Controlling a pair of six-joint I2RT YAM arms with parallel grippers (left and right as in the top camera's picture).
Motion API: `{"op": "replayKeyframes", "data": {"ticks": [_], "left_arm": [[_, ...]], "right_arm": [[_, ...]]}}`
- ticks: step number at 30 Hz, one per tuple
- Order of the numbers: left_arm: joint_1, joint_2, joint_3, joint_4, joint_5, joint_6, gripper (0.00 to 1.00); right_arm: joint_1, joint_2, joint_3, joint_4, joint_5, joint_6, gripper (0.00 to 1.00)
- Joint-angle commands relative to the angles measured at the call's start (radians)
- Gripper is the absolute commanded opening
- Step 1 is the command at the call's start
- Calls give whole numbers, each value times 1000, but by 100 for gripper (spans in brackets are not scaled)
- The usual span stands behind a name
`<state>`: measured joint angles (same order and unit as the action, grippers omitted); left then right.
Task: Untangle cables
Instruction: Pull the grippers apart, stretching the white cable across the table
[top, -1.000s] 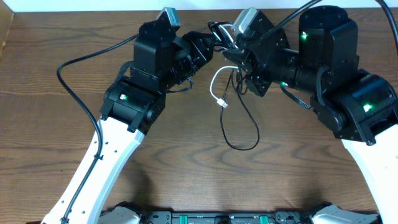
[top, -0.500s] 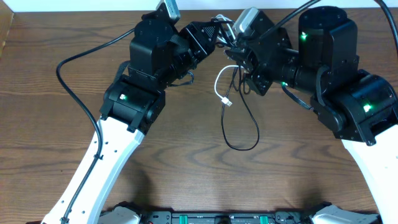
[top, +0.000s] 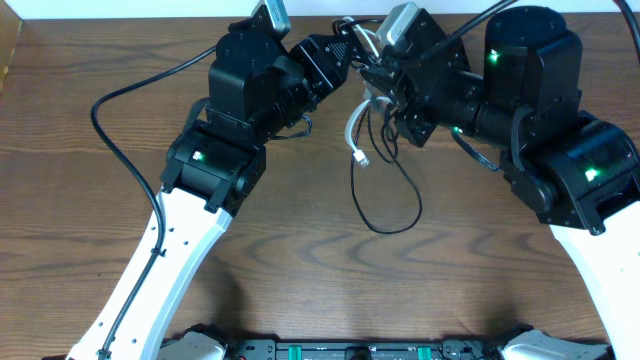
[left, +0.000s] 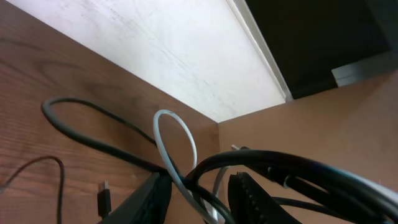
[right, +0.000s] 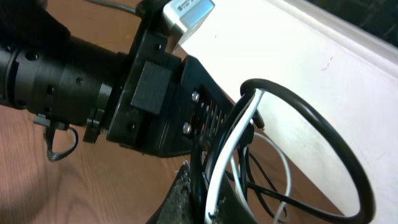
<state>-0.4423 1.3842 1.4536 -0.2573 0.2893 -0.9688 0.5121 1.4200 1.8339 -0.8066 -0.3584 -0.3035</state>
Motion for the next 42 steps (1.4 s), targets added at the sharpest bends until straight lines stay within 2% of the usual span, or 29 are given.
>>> {"op": "replayKeyframes", "data": {"ticks": [1,6,8,9,13,22,42], "left_arm": [[-2,-3,12,5,29,6,36],[-2,-3,12,5,28,6,23],[-2,-3,12,5,27,7,11],[-2,-3,12,5,27,6,8],[-2,-3,12,5,28,26,7],[61,-43,12,1,79,58,7],[229,-253,12,-33,97,120,8]], "right_arm": [[13,-22,26,26,-27,4,1],[13,-22,26,32,-44,31,1],[14,-22,26,31,-45,38,1],[14,-22,26,31,-44,38,1],[13,-22,26,24,-11,37,1],[-5,-22,26,-81,228,-28,1],[-275,-21,23,-193,229,-27,1]]}}
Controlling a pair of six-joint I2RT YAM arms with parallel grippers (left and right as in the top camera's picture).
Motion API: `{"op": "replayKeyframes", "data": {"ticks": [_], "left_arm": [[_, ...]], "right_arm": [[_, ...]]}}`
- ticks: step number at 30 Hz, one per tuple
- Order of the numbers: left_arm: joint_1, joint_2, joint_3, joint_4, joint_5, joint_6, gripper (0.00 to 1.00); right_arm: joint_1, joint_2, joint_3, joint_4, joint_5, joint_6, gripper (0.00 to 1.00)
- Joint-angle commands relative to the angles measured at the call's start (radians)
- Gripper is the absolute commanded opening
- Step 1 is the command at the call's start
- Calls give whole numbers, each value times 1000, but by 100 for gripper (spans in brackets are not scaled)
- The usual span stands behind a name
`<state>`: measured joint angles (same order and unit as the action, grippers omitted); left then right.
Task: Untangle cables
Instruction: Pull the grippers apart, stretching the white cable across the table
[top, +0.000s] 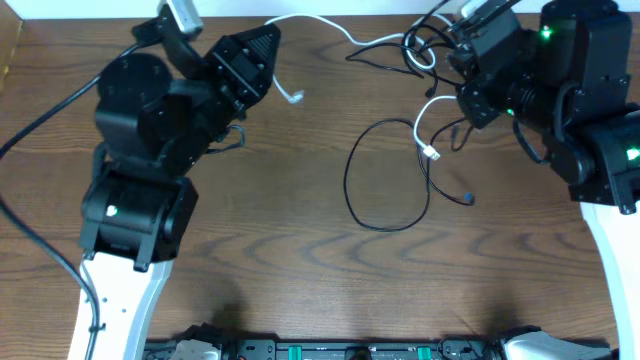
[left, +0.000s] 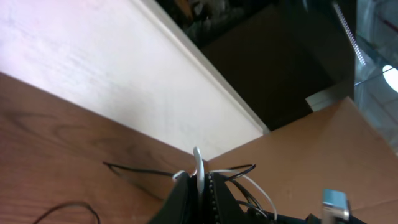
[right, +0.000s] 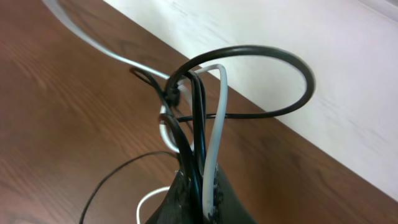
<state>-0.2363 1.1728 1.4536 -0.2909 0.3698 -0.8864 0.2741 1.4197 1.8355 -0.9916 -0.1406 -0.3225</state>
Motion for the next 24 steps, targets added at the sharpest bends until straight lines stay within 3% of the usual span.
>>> {"op": "replayKeyframes", "data": {"ticks": [1,24], "left_arm": [[31,-52,12,0,16,45,8],[390,-255,12,-125,17,132,8]], "right_arm": [[-52,-21,21,-15,11,-9,1],[-369,-21,19,-76,11,-31,1]]}}
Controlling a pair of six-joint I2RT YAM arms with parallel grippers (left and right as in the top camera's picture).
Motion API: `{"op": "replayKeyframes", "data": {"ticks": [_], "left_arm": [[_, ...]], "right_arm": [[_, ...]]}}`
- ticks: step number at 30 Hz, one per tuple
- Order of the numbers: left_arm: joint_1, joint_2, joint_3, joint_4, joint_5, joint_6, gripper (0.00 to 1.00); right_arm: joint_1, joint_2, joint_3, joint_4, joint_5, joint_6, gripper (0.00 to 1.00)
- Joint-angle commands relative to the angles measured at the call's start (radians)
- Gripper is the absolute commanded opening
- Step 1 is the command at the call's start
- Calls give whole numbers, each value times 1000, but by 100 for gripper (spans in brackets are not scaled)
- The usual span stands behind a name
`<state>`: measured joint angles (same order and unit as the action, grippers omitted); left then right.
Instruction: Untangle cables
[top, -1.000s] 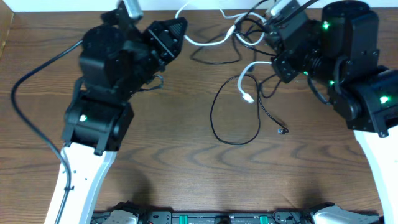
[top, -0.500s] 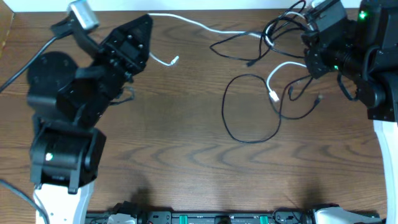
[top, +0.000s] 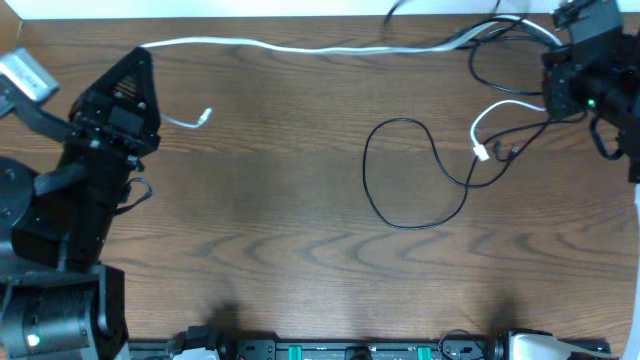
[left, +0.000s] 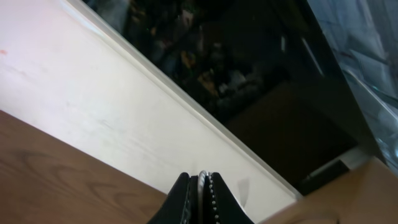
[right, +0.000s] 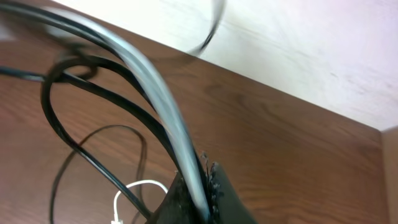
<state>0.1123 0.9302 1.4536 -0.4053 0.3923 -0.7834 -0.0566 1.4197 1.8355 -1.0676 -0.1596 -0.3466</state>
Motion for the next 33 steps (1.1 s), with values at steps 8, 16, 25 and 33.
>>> {"op": "replayKeyframes", "data": {"ticks": [8,16,25,33], "left_arm": [[148,-13,13,-13,20,47,8],[299,-13,13,-13,24,55,8],[487,-12,13,4,112,70,8],[487,-11,21,18,-13,111,8]], "right_arm": [[-133,-21,19,1,31,-10,1],[-227,-21,19,1,31,-10,1],[-303,-21,19,9,31,-10,1],[-405,-21,19,32,61,-9,2]]}}
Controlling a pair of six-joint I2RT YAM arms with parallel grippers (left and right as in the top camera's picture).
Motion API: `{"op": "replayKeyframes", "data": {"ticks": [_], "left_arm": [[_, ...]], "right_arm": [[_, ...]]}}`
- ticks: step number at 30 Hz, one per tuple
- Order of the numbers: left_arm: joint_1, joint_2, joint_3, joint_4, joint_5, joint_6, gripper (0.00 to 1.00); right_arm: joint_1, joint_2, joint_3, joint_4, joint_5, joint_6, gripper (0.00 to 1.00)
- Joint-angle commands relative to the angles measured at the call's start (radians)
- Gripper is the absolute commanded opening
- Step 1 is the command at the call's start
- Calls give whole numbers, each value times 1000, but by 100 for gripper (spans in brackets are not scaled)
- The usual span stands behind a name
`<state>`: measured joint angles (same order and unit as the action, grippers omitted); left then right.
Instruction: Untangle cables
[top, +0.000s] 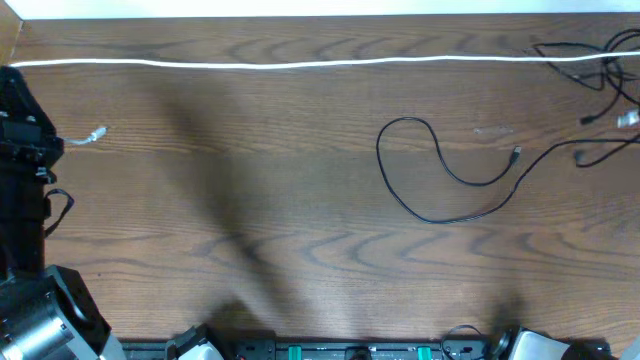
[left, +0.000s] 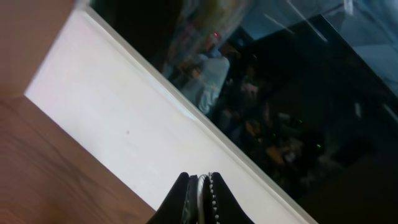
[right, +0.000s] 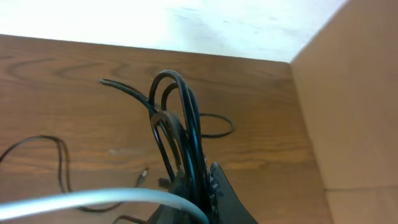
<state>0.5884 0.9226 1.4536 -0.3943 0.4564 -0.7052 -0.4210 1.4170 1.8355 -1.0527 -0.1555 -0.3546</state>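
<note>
A white cable (top: 300, 64) is stretched straight along the far side of the table, from the left edge to the right edge. My left gripper (left: 199, 179) is shut on it at the far left, and its short free end (top: 95, 133) hangs beside the left arm (top: 22, 150). My right gripper (right: 202, 177) is shut on a bundle of black cables (right: 180, 118), with the white cable (right: 93, 199) leaving the same grip. It is out of the overhead view. A black tangle (top: 600, 75) lies at the far right. One black cable (top: 440, 175) trails in a loop over mid-table.
A white strip (top: 300, 8) borders the table's far edge. A cardboard wall (right: 348, 93) stands close to the right gripper's right side. The dark base (top: 350, 350) runs along the near edge.
Both arms have moved further apart, the left to the table's left edge, the right past the right edge. The white cable, slack and wavy before, is now taut and straight. The black loop shifted right.
Both grippers were close together at the far middle, in one knot of white and black cables. Then they stood apart, the left shut on the white cable and the right on the bundle. At each later moment they were wider apart, and now the white cable spans the table.
</note>
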Motion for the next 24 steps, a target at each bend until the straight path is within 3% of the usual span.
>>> {"op": "replayKeyframes", "data": {"ticks": [1,4,6,7,8,9,10,16,24], "left_arm": [[13,-3,22,8,-81,36,8],[21,-3,23,8,-87,36,8],[31,-3,23,8,-87,36,8],[31,-3,24,7,-87,36,8],[31,-3,24,8,-87,36,8],[31,-3,23,7,-87,36,8],[31,-3,23,7,-84,36,8],[30,-3,24,8,-32,35,8],[-39,18,23,69,277,-33,8]], "right_arm": [[-57,-18,19,22,84,3,2],[-86,-18,19,27,97,4,2],[-104,-18,19,31,96,37,25],[-111,-18,19,35,97,48,53],[-111,-16,19,35,96,48,72],[-111,-16,19,36,96,48,89],[-111,-14,19,38,96,54,96],[-109,-6,19,37,-9,81,97],[-78,-6,19,-16,-513,55,98]]}}
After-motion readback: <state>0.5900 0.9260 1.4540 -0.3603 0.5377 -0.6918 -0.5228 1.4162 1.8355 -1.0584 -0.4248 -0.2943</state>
